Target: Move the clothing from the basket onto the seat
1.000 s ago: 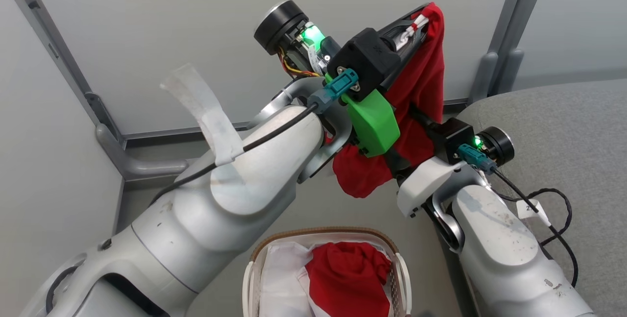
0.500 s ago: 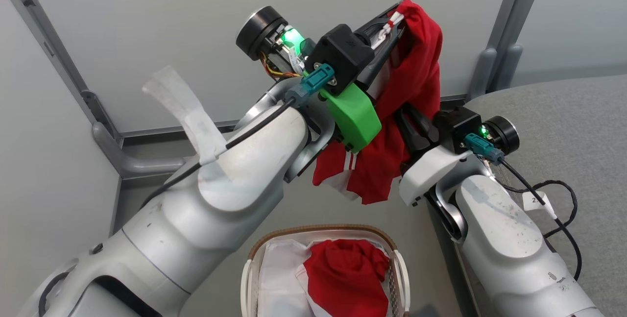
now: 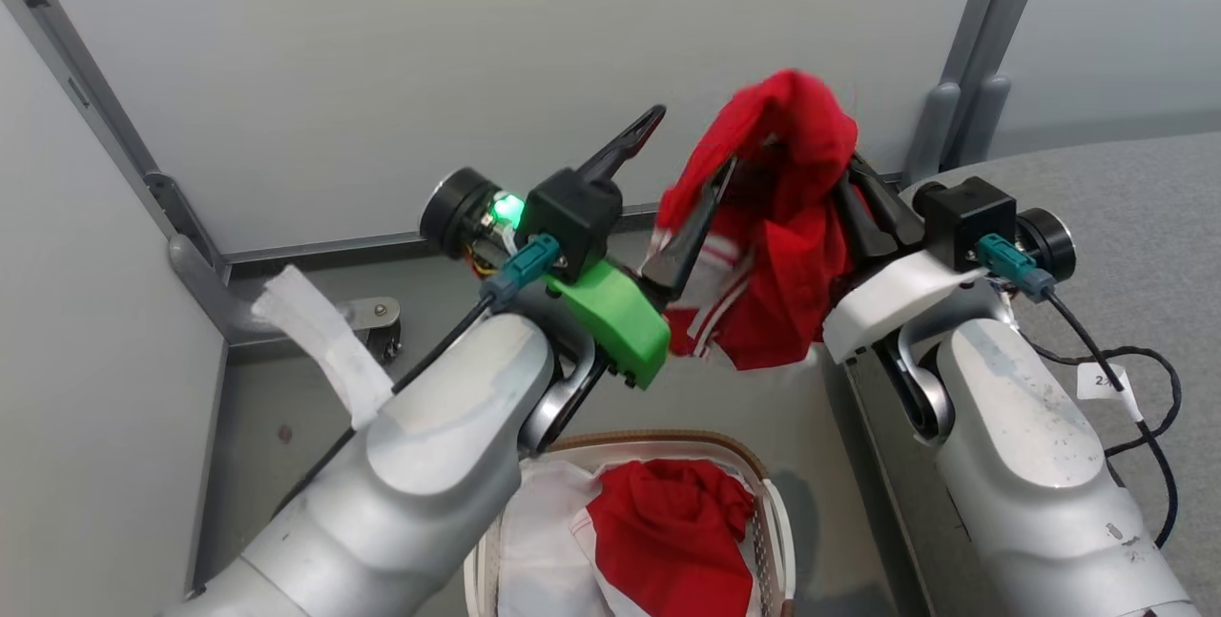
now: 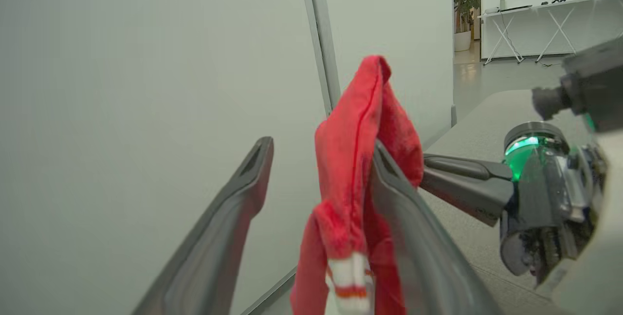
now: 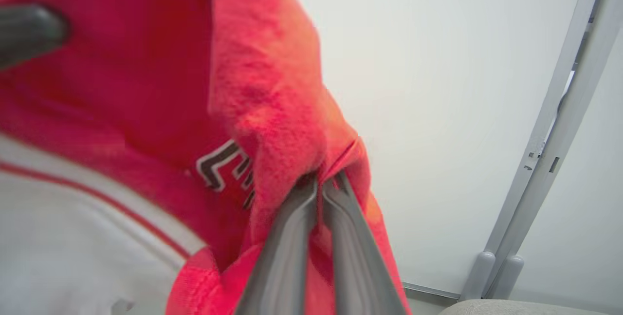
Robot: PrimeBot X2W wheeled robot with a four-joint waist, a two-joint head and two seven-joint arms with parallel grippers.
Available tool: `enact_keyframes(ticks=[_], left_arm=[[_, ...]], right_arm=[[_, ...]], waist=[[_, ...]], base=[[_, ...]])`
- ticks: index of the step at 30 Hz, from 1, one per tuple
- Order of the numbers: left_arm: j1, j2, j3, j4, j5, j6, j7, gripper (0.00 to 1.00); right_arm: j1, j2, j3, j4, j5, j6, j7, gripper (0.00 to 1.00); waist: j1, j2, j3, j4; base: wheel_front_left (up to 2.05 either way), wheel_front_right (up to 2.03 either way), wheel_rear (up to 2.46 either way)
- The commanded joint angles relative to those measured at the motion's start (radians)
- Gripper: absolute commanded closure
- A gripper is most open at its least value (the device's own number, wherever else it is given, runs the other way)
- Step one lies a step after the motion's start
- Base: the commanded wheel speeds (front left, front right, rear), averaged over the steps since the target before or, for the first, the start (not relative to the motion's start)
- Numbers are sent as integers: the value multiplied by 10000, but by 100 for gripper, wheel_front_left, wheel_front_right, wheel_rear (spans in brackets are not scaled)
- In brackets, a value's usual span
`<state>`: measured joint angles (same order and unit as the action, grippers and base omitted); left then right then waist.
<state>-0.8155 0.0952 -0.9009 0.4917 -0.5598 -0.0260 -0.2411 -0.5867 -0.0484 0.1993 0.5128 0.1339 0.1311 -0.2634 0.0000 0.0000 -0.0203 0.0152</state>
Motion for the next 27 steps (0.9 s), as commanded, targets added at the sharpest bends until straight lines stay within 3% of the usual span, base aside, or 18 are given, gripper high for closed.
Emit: enact_keyframes(ticks=[1, 12, 27], left_arm=[[398, 128, 89, 87, -85, 42, -108, 0], [2753, 329, 1151, 156, 136, -180, -245, 0], [4749, -163, 2716, 291, 1233, -737, -248, 0]], right_arm=[[49, -37, -197, -84, -148, -6, -21, 100], [272, -35, -1272, -487, -689, -7, -21, 100], [775, -38, -1497, -1050, -787, -7, -21, 100]], waist=[[0, 0, 30, -4], [0, 0, 116, -119], [0, 0, 97, -573]], base=[[0, 0, 0], [0, 0, 0], [0, 0, 0]])
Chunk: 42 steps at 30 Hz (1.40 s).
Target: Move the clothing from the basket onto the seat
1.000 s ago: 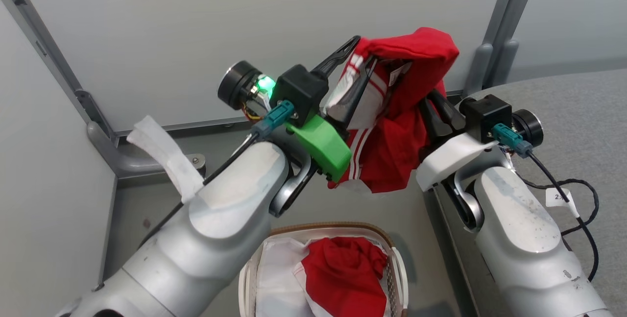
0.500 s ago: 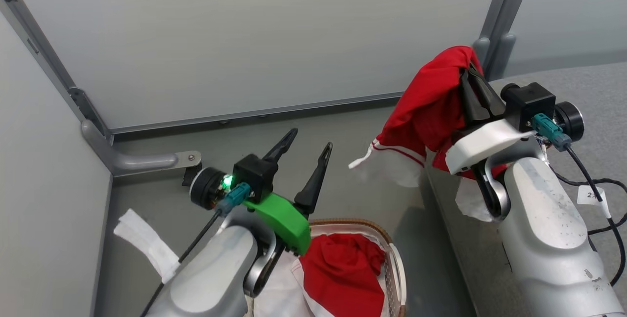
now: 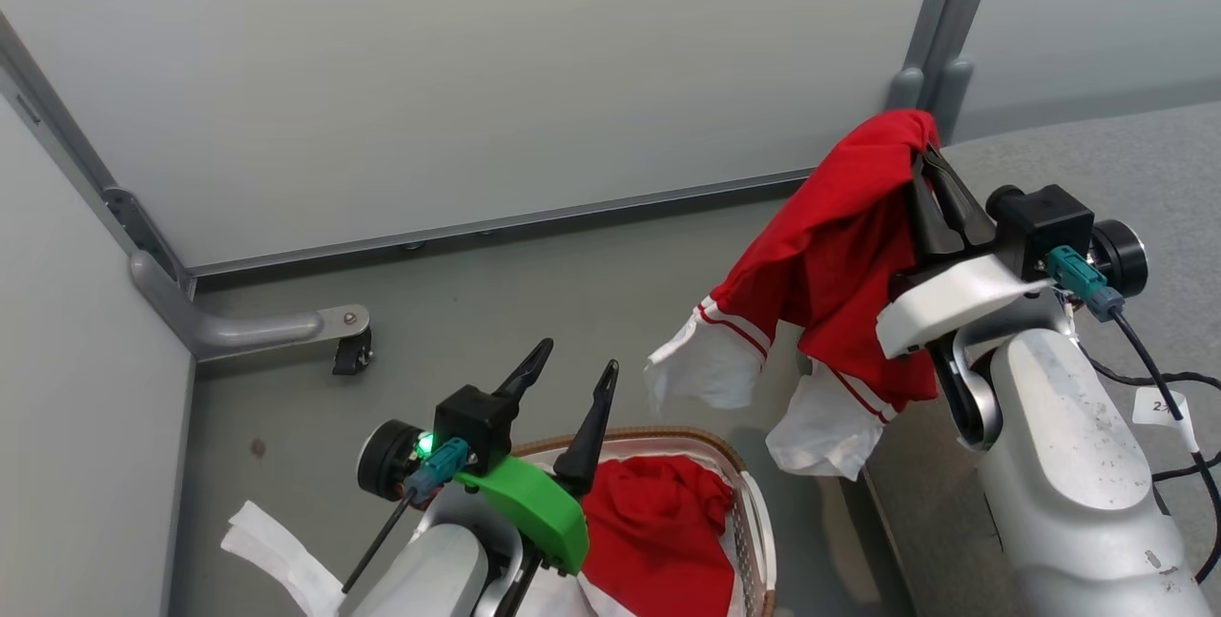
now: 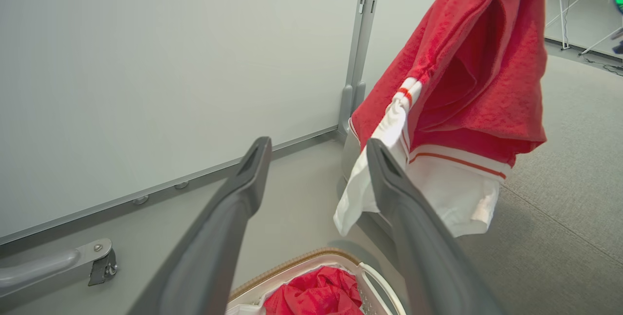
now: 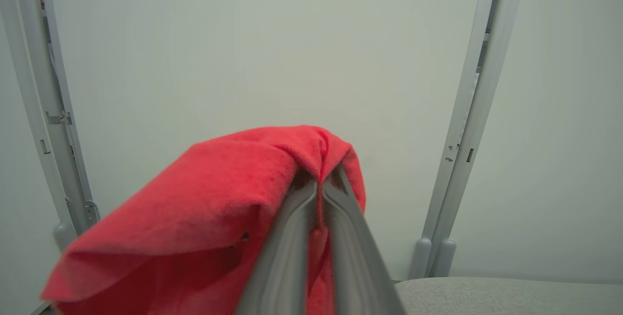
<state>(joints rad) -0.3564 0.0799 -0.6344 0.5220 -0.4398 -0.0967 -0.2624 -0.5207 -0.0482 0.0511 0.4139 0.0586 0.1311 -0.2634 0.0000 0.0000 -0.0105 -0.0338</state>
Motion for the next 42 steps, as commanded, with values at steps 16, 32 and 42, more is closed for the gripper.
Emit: enact_keyframes(ticks=[16, 32, 42], left_arm=[[488, -274, 464, -445, 795, -297, -36, 0], [-341, -271, -80, -1185, 1087, -338, -35, 0], [-1390, -272, 96, -1455, 1545, -348, -25, 0]], right_arm=[[261, -36, -724, -473, -814, -8, -21, 100], [-1067, -31, -2507, -925, -1633, -8, -21, 100], [-4207, -1458, -3752, -739, -2366, -8, -21, 100]], waist=[[0, 0, 466, -2245], [0, 0, 2213, -2383], [0, 0, 4462, -1163]], base=[[0, 0, 0], [0, 0, 0], [0, 0, 0]])
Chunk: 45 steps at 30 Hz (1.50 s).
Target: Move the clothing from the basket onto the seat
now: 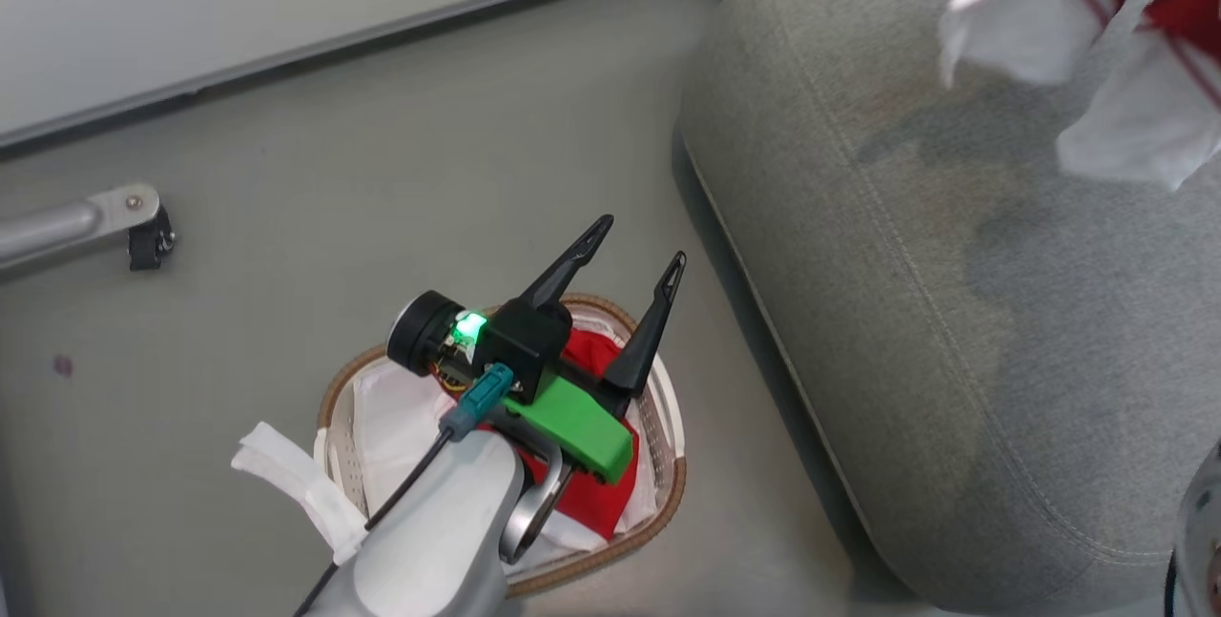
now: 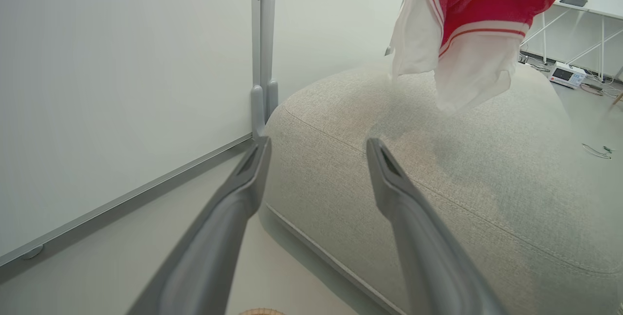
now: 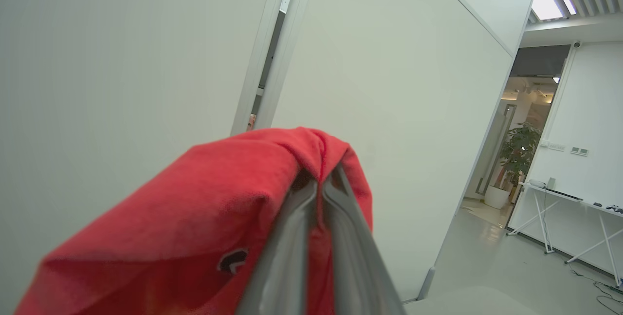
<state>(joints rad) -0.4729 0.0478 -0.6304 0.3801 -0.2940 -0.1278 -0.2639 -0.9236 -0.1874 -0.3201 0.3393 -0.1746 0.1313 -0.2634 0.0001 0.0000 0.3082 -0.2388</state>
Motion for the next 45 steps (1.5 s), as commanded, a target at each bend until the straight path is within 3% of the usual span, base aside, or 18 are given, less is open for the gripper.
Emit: enact_keyframes(ticks=[1, 8, 12, 20, 31, 32, 34, 35, 45], left_arm=[[-313, 47, 84, -63, 139, -38, -9, 0], [-944, 61, 324, -187, 486, -34, -9, 0], [-1183, 74, 376, -261, 643, -34, -9, 0], [-1395, 133, 521, -355, 815, -34, -9, 0], [-1214, 270, 625, -171, 734, -35, -9, 0], [-1193, 273, 641, -153, 717, -35, -9, 0], [-1129, 275, 700, -129, 686, -35, -9, 0], [-1076, 273, 730, -127, 670, -35, -9, 0], [-477, 213, 1190, -261, 437, -35, -9, 0]], right_arm=[[-446, -265, -136, 49, -35, -10, -21, 100], [-1919, -1307, -928, 930, -202, -10, -20, 100], [-1878, -1435, -1416, 1519, -403, -10, -21, 100], [-700, -841, -2017, 2470, -829, -12, -21, 100], [209, -279, -1827, 2803, -1046, -12, -19, 100], [277, -254, -1822, 2774, -1061, -12, -19, 94], [449, -187, -1840, 2714, -1097, -12, -19, 50], [515, -147, -1818, 2624, -1109, -12, -19, 3], [1612, 32, -1325, 2186, -1199, -12, -19, 0]], waist=[[-1, 0, 1489, 963], [-1, 0, 2853, 1358], [-1, 0, 3372, 1434], [-1, 0, 3929, 1341], [-1, 0, 3860, 1105], [-1, 0, 3822, 1100], [-1, 0, 3693, 1084], [-1, 0, 3603, 1077], [-1, 0, 2246, 1082]], base=[[0, 0, 0], [0, 0, 0], [0, 0, 0], [0, 0, 0], [0, 0, 0], [0, 0, 0], [0, 0, 0], [0, 0, 0], [0, 0, 0]])
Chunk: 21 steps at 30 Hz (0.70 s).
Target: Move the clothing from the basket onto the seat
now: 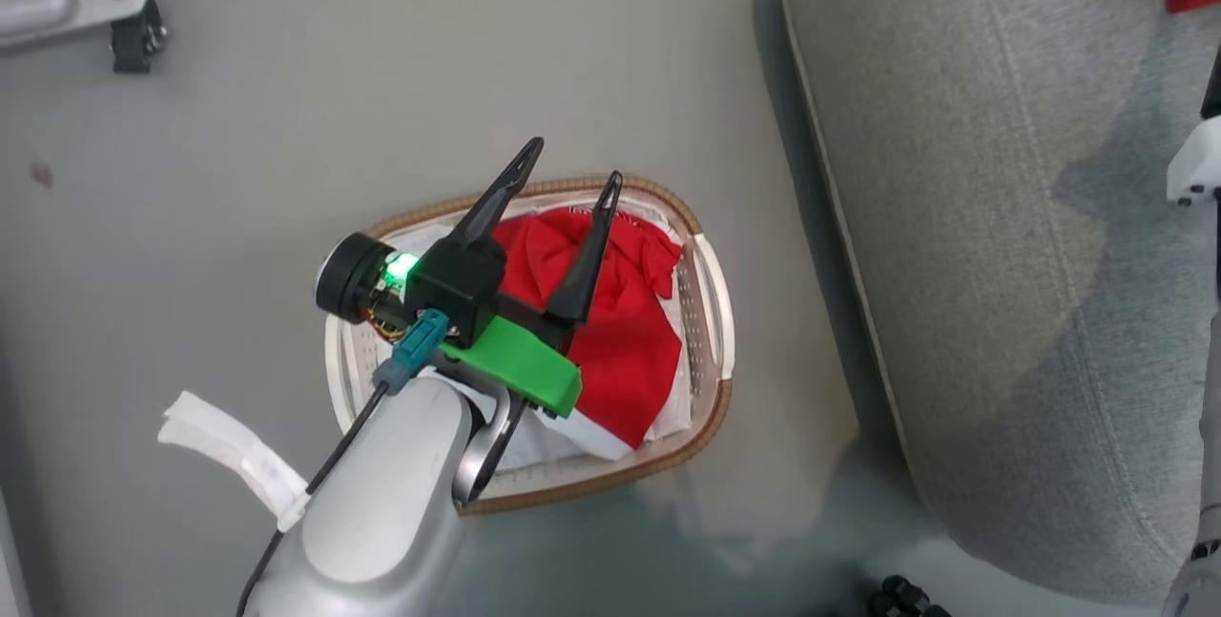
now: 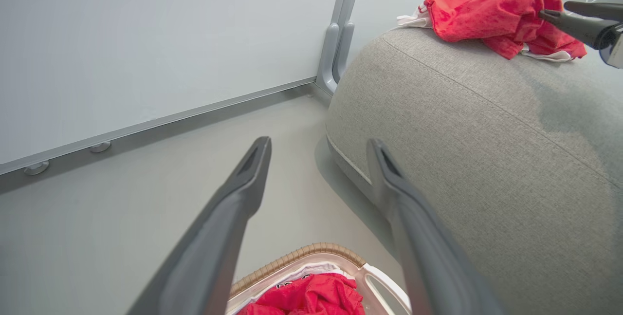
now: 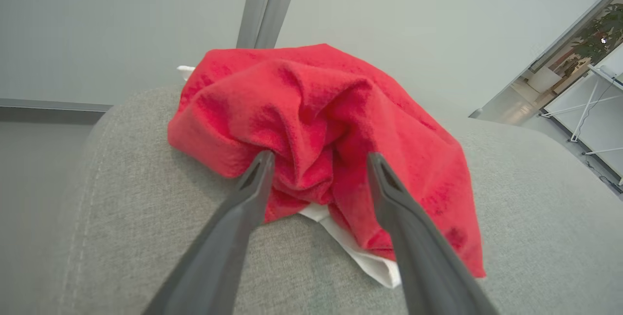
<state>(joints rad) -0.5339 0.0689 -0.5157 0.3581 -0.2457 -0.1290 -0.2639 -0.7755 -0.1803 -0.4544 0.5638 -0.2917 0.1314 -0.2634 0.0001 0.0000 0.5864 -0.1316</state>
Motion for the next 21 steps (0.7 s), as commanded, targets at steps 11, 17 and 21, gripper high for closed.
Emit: enact_keyframes(ticks=[11, 17, 21], left_arm=[[1222, -103, 1333, -131, -252, -18, -9, 0], [2086, -147, 2452, -225, -250, 78, -9, 0], [2741, -168, 3126, -261, -240, 142, -9, 0]], right_arm=[[1040, 87, 1355, -419, 154, -14, -19, 0], [1675, 572, 2112, -696, 552, -12, -19, 0], [2335, 921, 2532, -958, 915, -12, -19, 0]], waist=[[-1, 0, -2689, 347], [-1, 0, -3648, 559], [-1, 0, -4200, 768]], base=[[0, 0, 0], [0, 0, 0], [0, 0, 0]])
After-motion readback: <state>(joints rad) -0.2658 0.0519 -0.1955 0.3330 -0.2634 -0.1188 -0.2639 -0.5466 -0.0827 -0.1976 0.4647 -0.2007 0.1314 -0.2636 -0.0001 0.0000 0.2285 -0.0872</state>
